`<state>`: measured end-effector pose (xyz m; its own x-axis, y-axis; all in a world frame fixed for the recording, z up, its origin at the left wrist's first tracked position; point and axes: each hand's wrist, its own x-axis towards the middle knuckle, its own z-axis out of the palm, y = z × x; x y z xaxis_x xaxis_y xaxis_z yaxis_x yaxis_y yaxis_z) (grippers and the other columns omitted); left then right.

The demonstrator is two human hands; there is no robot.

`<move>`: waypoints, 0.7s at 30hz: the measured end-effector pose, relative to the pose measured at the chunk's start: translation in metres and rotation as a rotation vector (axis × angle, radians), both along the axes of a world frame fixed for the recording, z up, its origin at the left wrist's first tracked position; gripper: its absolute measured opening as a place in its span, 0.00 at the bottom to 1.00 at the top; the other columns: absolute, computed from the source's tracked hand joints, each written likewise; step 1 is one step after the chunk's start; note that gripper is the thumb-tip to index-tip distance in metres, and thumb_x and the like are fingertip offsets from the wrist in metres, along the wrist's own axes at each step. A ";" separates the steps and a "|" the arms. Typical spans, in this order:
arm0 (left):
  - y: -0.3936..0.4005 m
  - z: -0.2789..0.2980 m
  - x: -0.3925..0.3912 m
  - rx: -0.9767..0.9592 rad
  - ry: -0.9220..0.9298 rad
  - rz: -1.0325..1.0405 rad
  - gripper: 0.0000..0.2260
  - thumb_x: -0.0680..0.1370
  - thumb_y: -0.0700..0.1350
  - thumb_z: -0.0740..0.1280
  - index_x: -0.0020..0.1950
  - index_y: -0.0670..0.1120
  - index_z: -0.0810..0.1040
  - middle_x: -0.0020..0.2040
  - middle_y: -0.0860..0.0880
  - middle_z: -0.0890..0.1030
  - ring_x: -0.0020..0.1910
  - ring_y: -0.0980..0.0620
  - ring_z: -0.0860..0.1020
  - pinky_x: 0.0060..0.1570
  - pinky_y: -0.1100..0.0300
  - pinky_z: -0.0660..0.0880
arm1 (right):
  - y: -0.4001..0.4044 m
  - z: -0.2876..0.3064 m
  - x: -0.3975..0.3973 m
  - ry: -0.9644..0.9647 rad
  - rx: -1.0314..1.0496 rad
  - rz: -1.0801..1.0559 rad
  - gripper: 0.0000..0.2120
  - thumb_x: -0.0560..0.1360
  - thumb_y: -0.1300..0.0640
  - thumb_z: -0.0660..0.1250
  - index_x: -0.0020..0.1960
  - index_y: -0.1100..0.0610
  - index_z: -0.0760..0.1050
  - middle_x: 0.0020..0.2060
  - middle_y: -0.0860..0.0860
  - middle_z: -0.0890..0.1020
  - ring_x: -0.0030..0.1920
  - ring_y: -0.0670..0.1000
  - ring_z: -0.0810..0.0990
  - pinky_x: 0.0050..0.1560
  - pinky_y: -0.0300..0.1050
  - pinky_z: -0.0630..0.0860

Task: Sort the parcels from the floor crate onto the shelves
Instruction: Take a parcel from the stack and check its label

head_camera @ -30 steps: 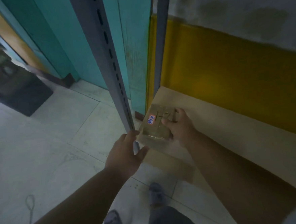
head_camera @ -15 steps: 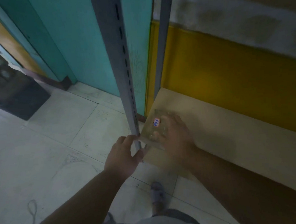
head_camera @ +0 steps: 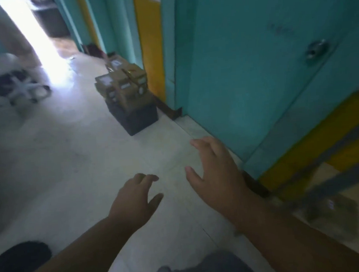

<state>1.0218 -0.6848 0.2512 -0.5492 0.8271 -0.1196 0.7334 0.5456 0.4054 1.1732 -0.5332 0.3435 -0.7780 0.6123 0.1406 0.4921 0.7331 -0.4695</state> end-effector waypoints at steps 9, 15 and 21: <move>0.001 0.014 -0.181 0.058 0.012 0.201 0.22 0.78 0.59 0.66 0.69 0.54 0.71 0.63 0.50 0.76 0.60 0.50 0.76 0.57 0.56 0.75 | 0.028 0.035 -0.197 0.061 0.093 0.092 0.29 0.76 0.47 0.69 0.74 0.54 0.67 0.68 0.54 0.72 0.66 0.56 0.72 0.64 0.53 0.72; 0.039 0.037 -0.319 0.046 0.032 0.271 0.22 0.78 0.58 0.66 0.70 0.53 0.71 0.64 0.49 0.75 0.61 0.48 0.75 0.58 0.55 0.74 | 0.076 0.051 -0.352 0.117 0.077 0.155 0.29 0.76 0.44 0.68 0.74 0.51 0.66 0.68 0.52 0.71 0.67 0.54 0.70 0.65 0.53 0.72; 0.049 0.053 -0.450 0.041 0.032 0.372 0.22 0.78 0.58 0.66 0.71 0.55 0.70 0.67 0.50 0.74 0.63 0.49 0.74 0.60 0.54 0.74 | 0.097 0.061 -0.513 0.096 0.091 0.230 0.27 0.77 0.43 0.67 0.72 0.49 0.65 0.70 0.51 0.70 0.68 0.53 0.68 0.66 0.54 0.73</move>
<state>0.5715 -0.6358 0.3047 -0.8162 0.5737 -0.0687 0.5004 0.7613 0.4124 0.6602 -0.4360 0.4049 -0.8757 0.4023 0.2672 0.2638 0.8619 -0.4330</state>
